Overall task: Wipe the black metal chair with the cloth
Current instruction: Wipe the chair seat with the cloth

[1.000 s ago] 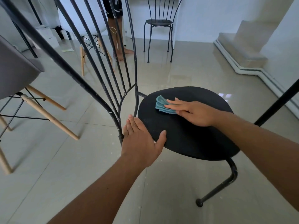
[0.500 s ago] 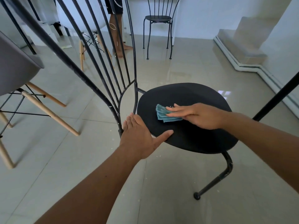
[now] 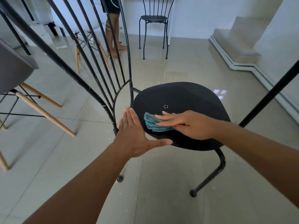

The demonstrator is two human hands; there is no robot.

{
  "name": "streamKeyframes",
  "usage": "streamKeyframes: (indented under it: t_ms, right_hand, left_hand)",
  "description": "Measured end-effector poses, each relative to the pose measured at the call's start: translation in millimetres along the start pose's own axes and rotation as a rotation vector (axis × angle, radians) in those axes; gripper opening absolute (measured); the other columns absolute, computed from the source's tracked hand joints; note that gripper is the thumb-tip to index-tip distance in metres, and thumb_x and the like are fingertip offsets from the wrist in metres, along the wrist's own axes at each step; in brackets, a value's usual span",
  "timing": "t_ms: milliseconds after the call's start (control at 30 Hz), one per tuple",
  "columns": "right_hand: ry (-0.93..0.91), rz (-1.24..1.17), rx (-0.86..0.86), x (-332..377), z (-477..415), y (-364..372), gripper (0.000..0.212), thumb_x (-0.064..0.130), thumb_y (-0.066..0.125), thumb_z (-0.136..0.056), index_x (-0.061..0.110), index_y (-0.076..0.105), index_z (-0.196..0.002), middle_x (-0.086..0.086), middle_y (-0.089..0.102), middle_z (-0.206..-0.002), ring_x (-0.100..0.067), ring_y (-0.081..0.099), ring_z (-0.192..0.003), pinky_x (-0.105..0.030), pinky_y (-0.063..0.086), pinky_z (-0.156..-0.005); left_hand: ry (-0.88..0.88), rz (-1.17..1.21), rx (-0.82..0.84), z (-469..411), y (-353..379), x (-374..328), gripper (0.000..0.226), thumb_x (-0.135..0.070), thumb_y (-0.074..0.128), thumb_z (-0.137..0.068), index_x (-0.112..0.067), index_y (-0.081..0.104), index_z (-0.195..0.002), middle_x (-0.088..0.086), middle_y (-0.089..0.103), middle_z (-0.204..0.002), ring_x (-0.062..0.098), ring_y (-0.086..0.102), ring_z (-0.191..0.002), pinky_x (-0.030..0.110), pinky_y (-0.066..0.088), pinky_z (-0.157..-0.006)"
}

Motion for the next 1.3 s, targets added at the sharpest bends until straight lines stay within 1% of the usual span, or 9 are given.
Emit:
streamKeyframes:
  t_ms: [133,300,433,600,733,867,1033,1167,1300]
  right_hand:
    - [0.190,-0.031,-0.075,-40.3,17.1,-23.4,0.069,0.000,0.041,-0.111,0.055,0.052,-0.151,0.041,0.028,-0.164,0.009,0.009,-0.158,-0.034,0.009,-0.135]
    - [0.160,0.049,-0.148,-4.4,-28.4,-0.9,0.072,-0.005,0.037,-0.105,0.035,0.037,-0.165,0.014,0.016,-0.177,-0.013,0.003,-0.166,-0.041,0.004,-0.135]
    - [-0.006,-0.010,-0.144,21.4,-25.9,16.4,0.057,0.014,0.041,-0.113,0.042,0.040,-0.163,0.025,0.019,-0.174,-0.003,0.001,-0.163,-0.018,0.002,-0.128]
    - [-0.007,0.140,-0.112,-1.8,-27.6,12.0,0.050,0.039,0.032,-0.118,0.050,0.023,-0.166,0.026,0.012,-0.176,-0.014,-0.018,-0.164,-0.037,-0.006,-0.132]
    - [0.167,0.141,-0.144,-17.2,-61.0,-1.5,0.059,0.060,0.013,-0.113,0.042,0.013,-0.170,0.019,0.001,-0.179,-0.018,-0.024,-0.162,-0.040,-0.011,-0.131]
    - [0.416,0.182,-0.176,-66.8,-71.3,-33.5,0.064,0.059,0.008,-0.112,0.037,0.009,-0.172,0.012,-0.002,-0.180,-0.024,-0.019,-0.164,-0.050,-0.006,-0.134]
    - [0.659,0.232,-0.258,-138.6,-13.6,-59.1,0.062,0.049,0.013,-0.115,0.026,0.010,-0.173,0.001,0.002,-0.181,-0.030,-0.005,-0.167,-0.045,0.000,-0.134]
    - [0.601,0.154,-0.307,-133.6,42.1,-44.9,0.061,0.042,0.020,-0.117,0.016,0.017,-0.172,-0.006,0.006,-0.181,-0.026,-0.002,-0.167,-0.031,-0.003,-0.129]
    - [0.507,0.108,-0.367,-84.1,80.1,-12.8,0.059,0.047,0.022,-0.116,0.024,0.023,-0.171,0.009,0.009,-0.179,-0.012,-0.002,-0.165,-0.036,0.004,-0.135]
  left_hand:
    - [-0.030,0.005,-0.024,1.6,-1.4,-2.4,0.170,-0.116,0.035,-0.039,-0.017,-0.035,-0.158,0.006,-0.043,-0.165,0.028,-0.032,-0.155,0.052,-0.003,-0.131]
    - [-0.024,0.009,-0.008,2.5,-2.7,-3.1,0.167,-0.116,0.032,-0.043,-0.014,-0.033,-0.159,0.009,-0.041,-0.166,0.027,-0.032,-0.156,0.050,-0.004,-0.131]
    - [0.054,0.180,-0.090,-5.0,-7.7,-0.9,0.130,-0.104,0.008,-0.074,-0.016,-0.019,-0.165,0.002,-0.035,-0.169,0.020,-0.033,-0.155,0.051,0.000,-0.131]
    - [0.188,0.229,-0.333,-5.4,-19.7,-10.8,0.097,-0.080,0.001,-0.097,-0.014,-0.011,-0.167,-0.004,-0.024,-0.173,0.011,-0.028,-0.157,0.043,0.001,-0.132]
    - [0.246,0.214,-0.314,-15.0,-10.9,-31.7,0.096,-0.080,0.000,-0.097,-0.015,-0.011,-0.167,-0.001,-0.019,-0.175,0.010,-0.022,-0.159,0.041,0.001,-0.133]
    - [0.228,-0.059,-0.255,-22.5,2.4,-34.2,0.093,-0.076,-0.006,-0.098,-0.013,-0.003,-0.168,0.004,-0.013,-0.175,0.016,-0.015,-0.161,0.042,0.001,-0.133]
    - [0.245,-0.186,-0.282,-26.0,4.8,-29.4,0.080,-0.060,-0.001,-0.105,-0.011,-0.002,-0.168,0.007,-0.007,-0.176,0.021,-0.008,-0.163,0.041,0.002,-0.132]
    - [0.246,-0.204,-0.270,-28.1,5.3,-29.6,0.081,-0.059,-0.004,-0.103,-0.010,-0.001,-0.168,0.008,-0.006,-0.176,0.023,-0.007,-0.163,0.042,0.002,-0.133]
    - [0.227,-0.209,-0.281,-29.4,6.7,-31.1,0.083,-0.059,-0.006,-0.102,-0.009,0.001,-0.168,0.011,-0.003,-0.176,0.026,-0.006,-0.163,0.045,0.005,-0.133]
Point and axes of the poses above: each hand's wrist, its own z-axis away from the middle knuckle, its own y-axis out of the palm, x = y × z, the point moved 6 cm from there along -z, towards the middle knuckle
